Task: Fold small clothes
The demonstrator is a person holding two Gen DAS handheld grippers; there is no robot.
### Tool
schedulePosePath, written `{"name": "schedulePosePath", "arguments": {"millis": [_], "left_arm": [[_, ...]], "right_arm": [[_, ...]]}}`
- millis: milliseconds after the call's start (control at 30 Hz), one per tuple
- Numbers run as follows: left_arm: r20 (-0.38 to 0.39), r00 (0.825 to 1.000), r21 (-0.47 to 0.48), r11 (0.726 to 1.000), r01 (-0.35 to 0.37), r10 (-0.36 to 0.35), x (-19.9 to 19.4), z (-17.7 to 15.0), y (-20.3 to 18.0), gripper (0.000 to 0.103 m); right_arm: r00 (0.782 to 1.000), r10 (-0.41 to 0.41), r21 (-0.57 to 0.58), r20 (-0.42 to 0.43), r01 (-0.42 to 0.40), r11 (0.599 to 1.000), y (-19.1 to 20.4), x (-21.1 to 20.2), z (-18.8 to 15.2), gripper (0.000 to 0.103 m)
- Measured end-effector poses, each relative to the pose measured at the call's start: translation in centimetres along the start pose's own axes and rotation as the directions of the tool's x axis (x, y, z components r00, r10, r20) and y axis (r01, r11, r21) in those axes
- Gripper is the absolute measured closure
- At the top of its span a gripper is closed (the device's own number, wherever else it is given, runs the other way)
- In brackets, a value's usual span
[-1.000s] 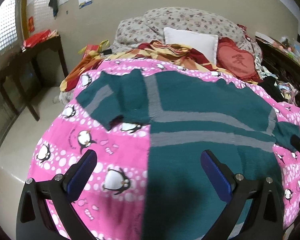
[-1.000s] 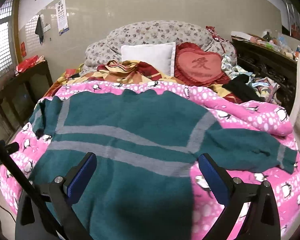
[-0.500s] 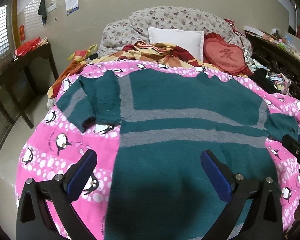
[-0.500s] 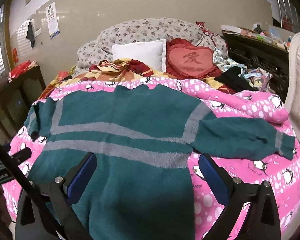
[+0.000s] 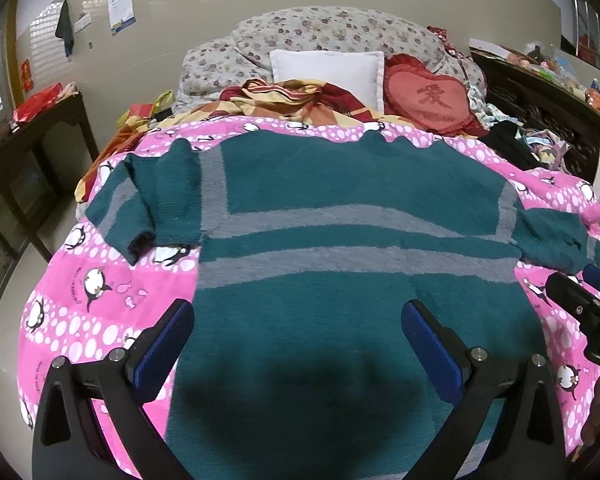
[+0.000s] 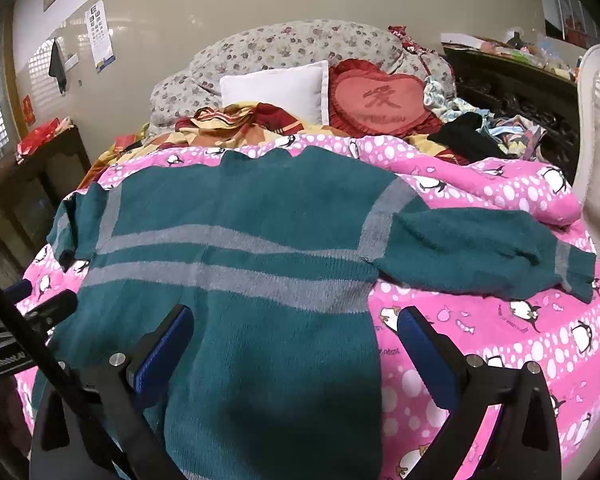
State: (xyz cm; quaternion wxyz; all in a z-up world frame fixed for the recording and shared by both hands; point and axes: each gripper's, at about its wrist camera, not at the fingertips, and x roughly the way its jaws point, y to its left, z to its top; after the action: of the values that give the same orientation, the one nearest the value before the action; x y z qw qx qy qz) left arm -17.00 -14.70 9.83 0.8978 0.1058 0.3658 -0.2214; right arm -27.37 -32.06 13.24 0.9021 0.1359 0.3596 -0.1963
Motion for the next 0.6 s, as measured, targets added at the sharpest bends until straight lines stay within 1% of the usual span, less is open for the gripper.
{"name": "schedulePosePath", "arguments": {"millis": [100,300,433,600], "left_arm": [[-0.003,1.0,0.005,1.0,0.006,-0.006,0.2,0.0,-0.4,0.0],[-0.021,1.0,0.01,1.0,0.009,-0.009,1.0,-0.2,-0.8,0.0],[-0.04,0.999,0.004,1.0,0.017,-0.017,1.5,-0.3,-0.8,0.0],[-0.04,0.999,0.003,1.0,0.014,-0.014,1.7,-0.3,-0.8,0.0]], "right_arm": [[1.0,-0.016,0.003,0.006,0.016,1.0,-0.3,-0.1,0.0,0.0],[1.0,-0.007,0.006,-0.008,0.007,1.0,-0.6,0.3,-0.1,0.0],[1.0,-0.021,0.003,-0.009,0.021,1.0,-0.6,0.5,-0.2,0.0],[1.0,-0.027,0.004,-0.017,0.027,1.0,-0.8,0.8,-0.2,0.0]]}}
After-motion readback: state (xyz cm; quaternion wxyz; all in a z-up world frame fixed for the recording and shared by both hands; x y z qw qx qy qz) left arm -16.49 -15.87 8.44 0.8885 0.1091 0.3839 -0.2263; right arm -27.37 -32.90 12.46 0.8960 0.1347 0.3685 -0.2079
